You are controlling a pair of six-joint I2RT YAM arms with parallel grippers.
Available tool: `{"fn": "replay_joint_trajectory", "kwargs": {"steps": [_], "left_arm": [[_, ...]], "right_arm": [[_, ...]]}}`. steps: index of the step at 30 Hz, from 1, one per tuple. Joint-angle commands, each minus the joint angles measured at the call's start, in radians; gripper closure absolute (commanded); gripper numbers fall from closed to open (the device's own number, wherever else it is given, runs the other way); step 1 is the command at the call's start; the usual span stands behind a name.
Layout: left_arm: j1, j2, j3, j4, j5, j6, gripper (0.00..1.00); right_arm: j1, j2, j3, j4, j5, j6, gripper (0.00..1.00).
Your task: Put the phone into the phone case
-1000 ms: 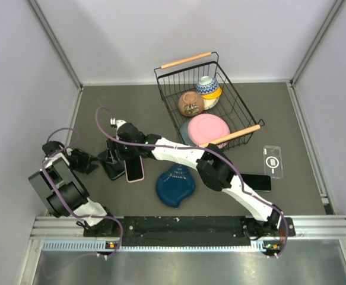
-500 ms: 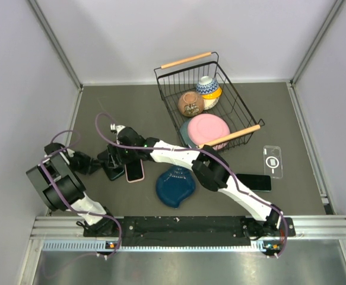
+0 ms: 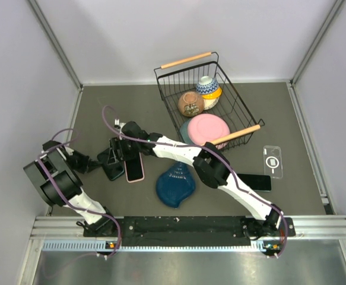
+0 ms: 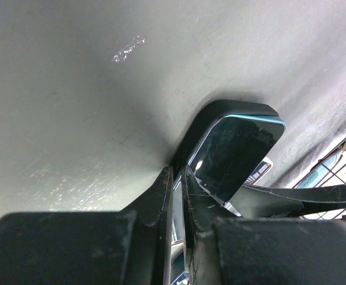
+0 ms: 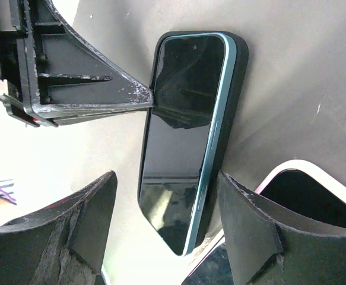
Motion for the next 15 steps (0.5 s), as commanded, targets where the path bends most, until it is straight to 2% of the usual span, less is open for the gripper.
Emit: {"fn": "replay_joint_trajectory", "kwargs": {"steps": [1,11,15], "left_arm": [[-0.003,0.039,0.023,-0.045,-0.054,0.037,0.9],[-0.002,0.039,0.061,-0.104,-0.192,0.063,0.99],[-0.002,0.038,0.067,-0.105,-0.189,0.064,1.0]], "right_arm": [[0.017,0.007,0.021,0.129,-0.123,0.078,0.33],[0.018,0.025,0.04,0.084,-0.073,0.052,0.33],[0.018,0.045,0.047,0.072,-0.041,0.043,0.33]]}}
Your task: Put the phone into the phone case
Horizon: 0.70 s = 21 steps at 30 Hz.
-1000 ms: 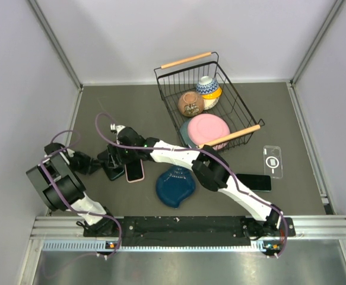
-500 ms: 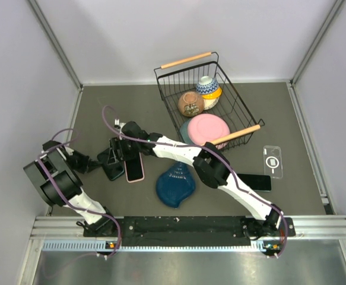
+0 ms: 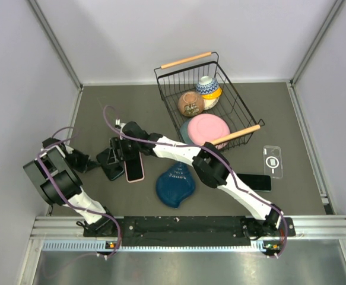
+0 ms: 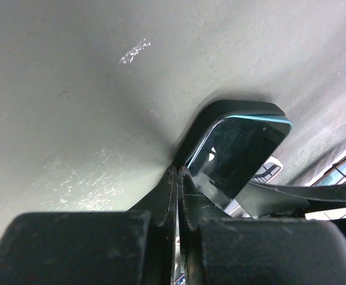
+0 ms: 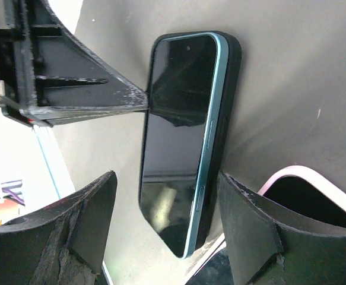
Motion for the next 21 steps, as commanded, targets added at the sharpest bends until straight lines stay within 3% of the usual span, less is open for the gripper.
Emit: {"fn": "replay_joint_trajectory", "kwargs": {"steps": [1,7,17,21], "left_arm": [[0.005,0.016,0.007,-0.024,-0.12,0.03,1.0],[0.005,0.013,0.006,-0.027,-0.12,0.036,0.99],[0.005,0.034,-0.002,-0.022,-0.105,0.03,1.0],[0.008,0.036,-0.004,-0.021,-0.094,0.03,1.0]], "right_arm": [[0.03,0.04,0.046,0.039,0.007,-0.002,0.33],[0.044,0.054,0.058,-0.026,0.096,-0.086,0.33],[0.052,0.032,0.072,0.002,0.027,-0.083,0.34],[0.038,-0.032,0.012,0.109,-0.063,-0.025,0.5]]}}
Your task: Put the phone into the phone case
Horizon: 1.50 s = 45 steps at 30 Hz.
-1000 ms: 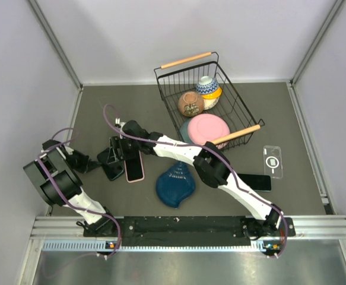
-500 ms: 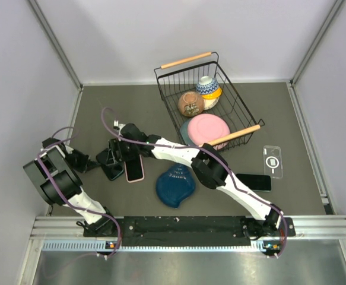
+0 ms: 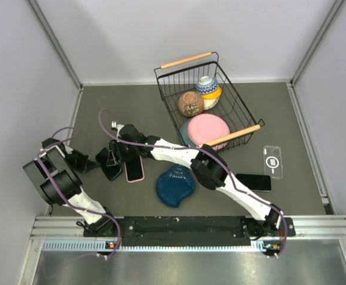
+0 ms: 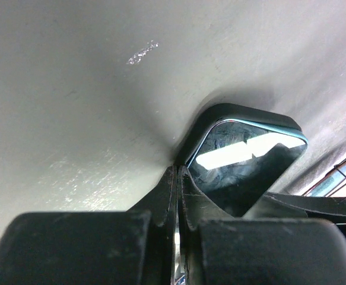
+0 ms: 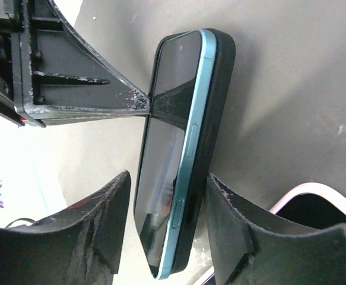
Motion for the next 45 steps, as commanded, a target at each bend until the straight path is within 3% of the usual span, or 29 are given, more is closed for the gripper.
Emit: {"fn": "replay_joint_trajectory", "kwargs": {"steps": [1,11,30,32,38,39,45], "left_arm": [[0.008,0.034,-0.009,-0.012,-0.087,0.027,1.0],[0.009,0.03,-0.015,-0.004,-0.076,0.027,1.0],[0.009,0.014,-0.021,0.005,-0.073,0.028,1.0],[0.011,0.021,-0.021,0.006,-0.073,0.028,1.0],[0.008,0.014,-0.03,0.022,-0.053,0.024,0.99],[0.008,0.011,-0.03,0.025,-0.049,0.024,0.97],[0.008,-0.006,-0.044,0.045,-0.022,0.014,0.81]], "right_arm": [[0.003,-0.074,-0.042,0.138,-0.126,0.069,0.52],[-0.006,-0.089,-0.095,0.218,-0.184,0.129,0.46],[-0.04,-0.155,-0.201,0.343,-0.222,0.226,0.46],[-0.043,-0.158,-0.209,0.353,-0.226,0.236,0.51],[-0.046,-0.152,-0.203,0.349,-0.224,0.227,0.96],[-0.046,-0.151,-0.201,0.344,-0.224,0.223,1.0],[-0.04,-0.134,-0.183,0.278,-0.204,0.181,1.0]]}}
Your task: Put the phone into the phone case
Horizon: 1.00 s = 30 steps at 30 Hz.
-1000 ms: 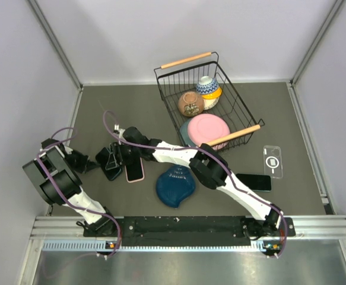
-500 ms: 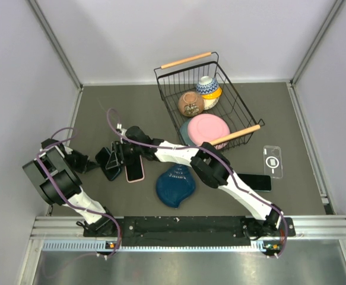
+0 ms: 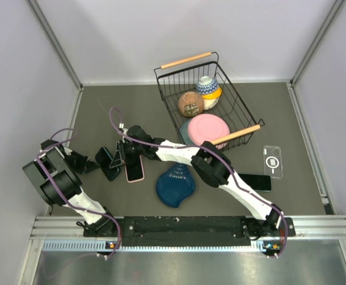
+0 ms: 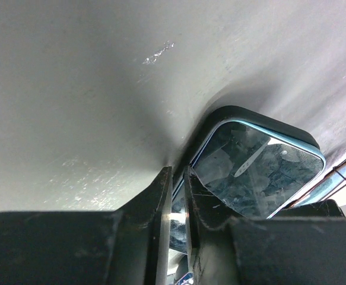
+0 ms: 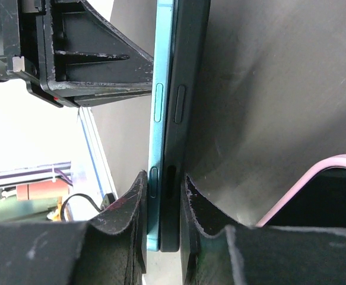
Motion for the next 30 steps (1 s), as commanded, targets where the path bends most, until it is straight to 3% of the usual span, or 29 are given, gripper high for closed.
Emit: {"fn": "replay_joint_trajectory", "kwargs": {"steps": [1,3,5,7,13,21,27,30], "left_arm": [[-0.006,-0.009,-0.034,0.04,-0.025,0.011,0.8],[-0.007,-0.014,-0.035,0.044,-0.022,0.011,0.78],[-0.006,-0.012,-0.037,0.047,-0.024,0.01,0.78],[-0.005,-0.004,-0.035,0.046,-0.02,0.01,0.78],[-0.006,0.0,-0.032,0.043,-0.022,0.011,0.78],[-0.006,0.0,-0.034,0.043,-0.034,0.011,0.79],[-0.006,-0.001,-0.035,0.044,-0.031,0.011,0.8],[-0.006,-0.001,-0.039,0.047,-0.028,0.008,0.8]], "right_arm": [[0.004,-0.08,0.045,-0.014,0.013,-0.072,1.0],[0.011,-0.083,0.053,-0.025,0.027,-0.103,1.0],[0.009,-0.083,0.06,-0.027,0.021,-0.091,0.74],[0.009,-0.091,0.06,-0.025,0.019,-0.072,0.63],[-0.003,-0.128,0.017,0.031,0.012,-0.009,0.68],[-0.012,-0.123,0.004,0.094,-0.022,0.038,0.53],[-0.02,-0.102,0.01,0.1,-0.031,0.057,0.62],[-0.02,-0.1,0.01,0.096,-0.033,0.052,0.82]]}}
